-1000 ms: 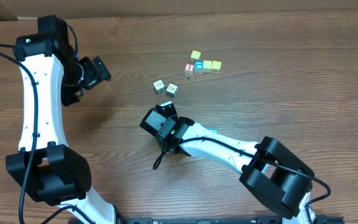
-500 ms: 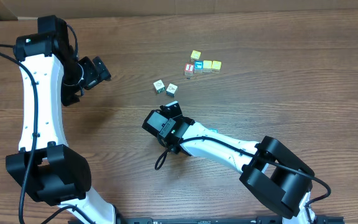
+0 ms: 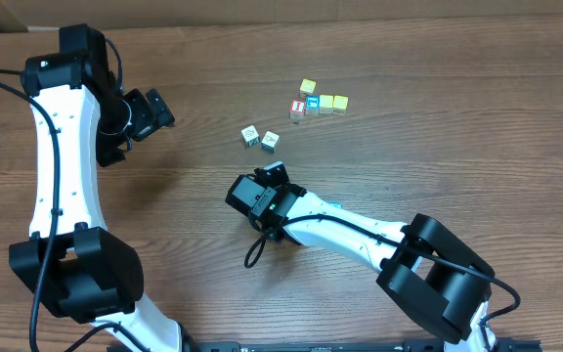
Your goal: Flip 5 blocks
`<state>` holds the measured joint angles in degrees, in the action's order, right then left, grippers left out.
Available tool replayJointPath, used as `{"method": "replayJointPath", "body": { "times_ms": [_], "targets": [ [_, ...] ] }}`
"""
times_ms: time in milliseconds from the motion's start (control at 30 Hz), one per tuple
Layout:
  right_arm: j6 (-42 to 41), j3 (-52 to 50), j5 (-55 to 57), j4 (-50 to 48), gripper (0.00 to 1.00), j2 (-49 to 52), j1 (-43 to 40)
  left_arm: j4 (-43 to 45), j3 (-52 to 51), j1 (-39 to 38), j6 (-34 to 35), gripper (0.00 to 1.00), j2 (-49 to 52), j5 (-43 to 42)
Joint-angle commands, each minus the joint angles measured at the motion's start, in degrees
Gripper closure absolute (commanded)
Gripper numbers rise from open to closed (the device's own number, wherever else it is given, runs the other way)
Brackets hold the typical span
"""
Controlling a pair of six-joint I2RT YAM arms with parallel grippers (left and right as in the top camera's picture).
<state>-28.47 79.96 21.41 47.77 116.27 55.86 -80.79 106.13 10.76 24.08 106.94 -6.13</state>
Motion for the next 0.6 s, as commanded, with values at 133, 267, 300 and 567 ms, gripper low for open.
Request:
{"method": "replayJointPath", "body": {
  "times_ms": [133,267,300,567],
  "targets": [
    [0.1,1.5,1.1,0.9,0.96,-0.3,-0.5,0.0,0.0,0.0,0.2,0.0,0.6,0.4],
    [0.1,1.5,1.1,1.4,0.96,-0.3,-0.5,0.0,0.0,0.0,0.2,0.0,0.6,0.4],
    [0.1,1.5,1.1,1.7,0.96,-0.3,-0.5,0.0,0.0,0.0,0.2,0.0,0.6,0.4],
    [0.1,1.5,1.0,2.8,0.96,-0.3,-0.5,0.1,0.0,0.0,0.2,0.0,0.6,0.4]
  ]
}}
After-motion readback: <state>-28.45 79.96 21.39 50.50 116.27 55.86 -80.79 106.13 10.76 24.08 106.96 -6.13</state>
